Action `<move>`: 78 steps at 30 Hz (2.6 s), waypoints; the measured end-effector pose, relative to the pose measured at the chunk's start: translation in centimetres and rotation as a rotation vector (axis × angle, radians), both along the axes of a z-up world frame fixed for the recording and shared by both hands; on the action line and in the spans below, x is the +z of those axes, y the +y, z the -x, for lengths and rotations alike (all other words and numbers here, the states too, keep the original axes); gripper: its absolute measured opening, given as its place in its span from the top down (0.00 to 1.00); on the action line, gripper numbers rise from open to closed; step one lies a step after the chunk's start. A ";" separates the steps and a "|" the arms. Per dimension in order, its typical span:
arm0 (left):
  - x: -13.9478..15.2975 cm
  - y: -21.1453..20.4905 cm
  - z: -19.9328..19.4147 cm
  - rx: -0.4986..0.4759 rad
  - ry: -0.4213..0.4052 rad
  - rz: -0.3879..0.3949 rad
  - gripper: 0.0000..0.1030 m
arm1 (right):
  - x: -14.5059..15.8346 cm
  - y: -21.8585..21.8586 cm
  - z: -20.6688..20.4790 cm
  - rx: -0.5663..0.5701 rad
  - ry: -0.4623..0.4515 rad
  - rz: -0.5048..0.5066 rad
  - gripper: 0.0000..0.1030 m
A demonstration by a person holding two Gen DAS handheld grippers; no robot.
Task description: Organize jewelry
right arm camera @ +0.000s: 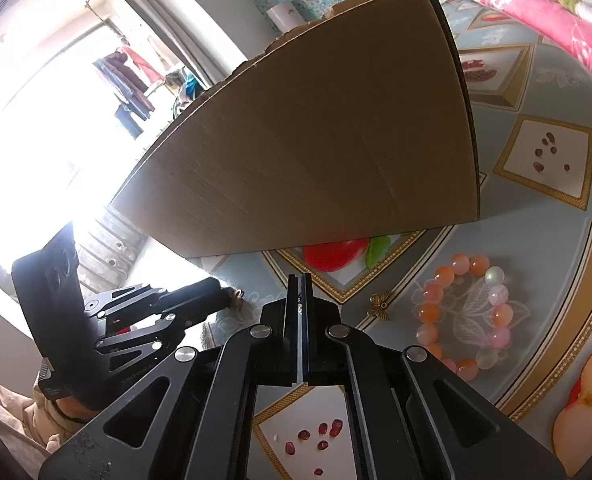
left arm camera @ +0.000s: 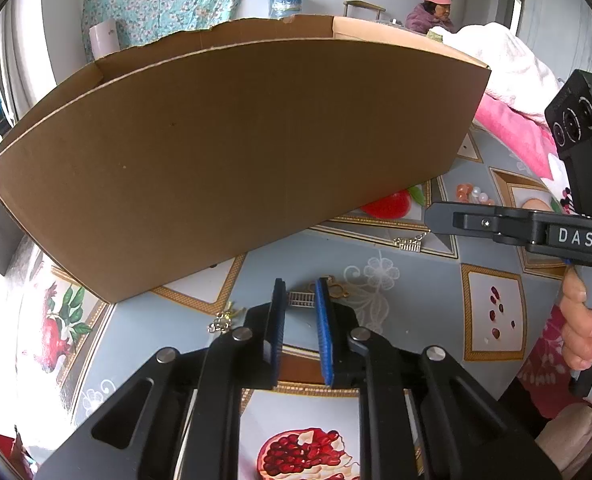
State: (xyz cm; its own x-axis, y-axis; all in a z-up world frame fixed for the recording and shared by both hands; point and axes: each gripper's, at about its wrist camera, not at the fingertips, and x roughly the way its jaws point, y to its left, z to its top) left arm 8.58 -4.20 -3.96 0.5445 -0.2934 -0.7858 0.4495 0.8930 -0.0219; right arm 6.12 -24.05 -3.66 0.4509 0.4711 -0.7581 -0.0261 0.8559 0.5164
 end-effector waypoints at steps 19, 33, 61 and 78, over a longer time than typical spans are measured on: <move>0.0 3.8 -0.3 0.031 0.017 0.157 0.89 | 0.1 0.3 -0.1 0.001 0.000 0.009 1.00; 2.1 7.2 0.0 0.096 -0.006 0.265 0.89 | 1.5 1.3 0.2 0.005 -0.034 0.009 1.00; 11.5 1.4 -7.1 -0.017 -0.062 0.339 0.89 | 11.2 1.0 -7.7 0.058 -0.309 0.055 1.00; 7.5 -3.1 -15.2 0.066 0.190 0.397 0.79 | 8.2 -1.8 -12.6 0.019 -0.212 0.134 0.88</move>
